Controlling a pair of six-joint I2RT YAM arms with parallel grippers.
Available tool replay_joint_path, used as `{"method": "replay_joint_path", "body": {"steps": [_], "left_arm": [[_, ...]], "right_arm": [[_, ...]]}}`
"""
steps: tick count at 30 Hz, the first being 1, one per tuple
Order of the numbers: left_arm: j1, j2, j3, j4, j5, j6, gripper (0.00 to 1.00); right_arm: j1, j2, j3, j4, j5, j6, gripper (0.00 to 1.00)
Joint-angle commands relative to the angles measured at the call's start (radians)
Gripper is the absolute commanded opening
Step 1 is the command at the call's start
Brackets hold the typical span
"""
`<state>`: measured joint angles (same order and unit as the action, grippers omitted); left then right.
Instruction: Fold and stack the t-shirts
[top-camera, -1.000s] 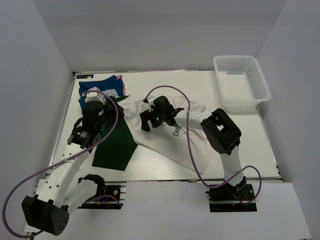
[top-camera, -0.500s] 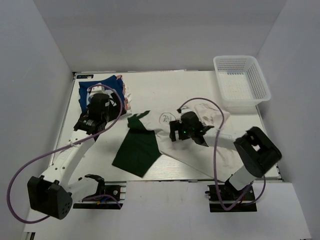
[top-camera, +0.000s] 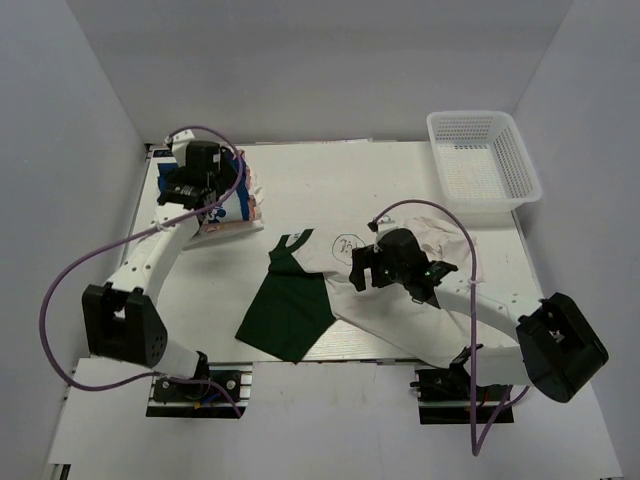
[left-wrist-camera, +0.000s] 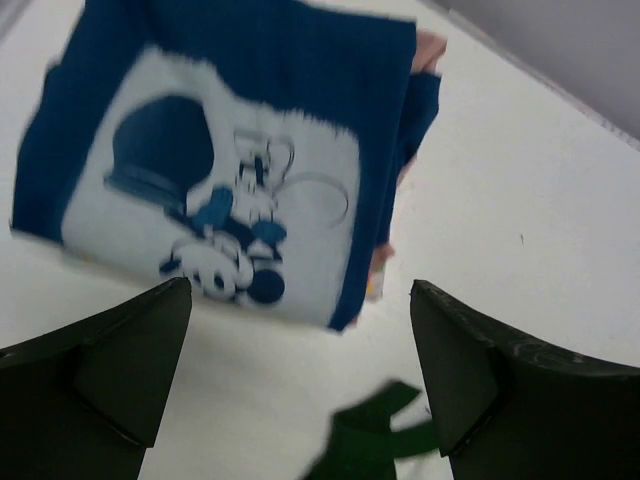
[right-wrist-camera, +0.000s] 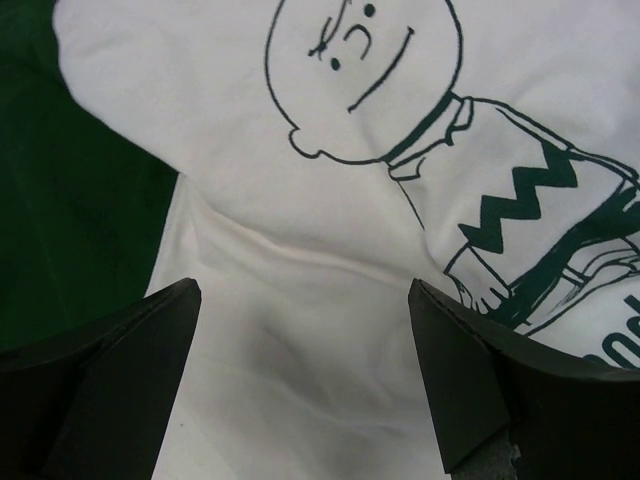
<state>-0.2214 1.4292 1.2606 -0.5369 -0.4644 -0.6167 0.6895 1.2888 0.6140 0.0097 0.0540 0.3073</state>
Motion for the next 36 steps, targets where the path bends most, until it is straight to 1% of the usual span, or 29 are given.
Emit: {"method": "replay_joint_path", "body": {"steps": [1, 2, 4, 6, 7, 9, 12, 14, 17, 19, 21, 25, 28, 32, 34, 35, 36], "left_arm": [[0.039, 0.098, 0.062, 0.13, 0.007, 0.285, 1.0], [0.05, 0.123, 0.062, 0.155, 0.065, 0.345, 1.0], [0.082, 0.177, 0.048, 0.213, 0.102, 0.449, 1.0], [0.106, 0.201, 0.037, 0.232, 0.139, 0.478, 1.0], [0.129, 0.211, 0.037, 0.276, 0.15, 0.494, 1.0], [0.149, 0.241, 0.007, 0.319, 0.216, 0.552, 1.0], [0.175, 0.287, 0.006, 0.377, 0.32, 0.646, 1.0], [0.209, 0.321, 0.039, 0.377, 0.372, 0.708, 1.0], [0.249, 0.402, 0.118, 0.292, 0.443, 0.748, 1.0], [0.267, 0.427, 0.118, 0.282, 0.487, 0.764, 1.0], [0.281, 0.438, 0.097, 0.316, 0.553, 0.791, 1.0], [0.292, 0.505, 0.088, 0.334, 0.578, 0.847, 1.0], [0.301, 0.565, 0.129, 0.334, 0.578, 0.903, 1.0], [0.31, 0.628, 0.164, 0.385, 0.54, 0.942, 1.0], [0.32, 0.666, 0.223, 0.385, 0.529, 0.978, 1.0], [0.32, 0.712, 0.247, 0.385, 0.52, 0.989, 1.0], [0.32, 0.737, 0.305, 0.37, 0.52, 0.999, 1.0]], "right_arm": [[0.004, -0.029, 0.01, 0.035, -0.08, -0.051, 0.9], [0.004, -0.025, 0.009, 0.033, -0.079, -0.054, 0.9], [0.004, -0.003, 0.018, 0.013, -0.086, -0.066, 0.9], [0.005, 0.016, 0.03, 0.001, -0.091, -0.073, 0.9], [0.004, 0.029, 0.03, -0.001, -0.089, -0.091, 0.9], [0.005, 0.064, 0.047, -0.007, -0.082, -0.103, 0.9], [0.004, 0.105, 0.066, -0.007, -0.085, -0.115, 0.9], [0.007, 0.119, 0.076, -0.007, -0.092, -0.12, 0.9], [0.005, 0.162, 0.093, -0.01, -0.092, -0.135, 0.9], [0.004, 0.185, 0.107, -0.007, -0.089, -0.139, 0.9], [0.005, 0.211, 0.119, -0.008, -0.089, -0.148, 0.9], [0.004, 0.244, 0.168, -0.008, -0.088, -0.154, 0.9], [0.002, 0.257, 0.187, -0.008, -0.069, -0.155, 0.9], [0.002, 0.3, 0.231, -0.042, -0.003, -0.155, 0.9], [0.002, 0.308, 0.242, -0.039, 0.018, -0.151, 0.9], [0.001, 0.317, 0.257, -0.04, 0.03, -0.145, 0.9], [0.001, 0.32, 0.259, -0.036, 0.043, -0.14, 0.9]]}}
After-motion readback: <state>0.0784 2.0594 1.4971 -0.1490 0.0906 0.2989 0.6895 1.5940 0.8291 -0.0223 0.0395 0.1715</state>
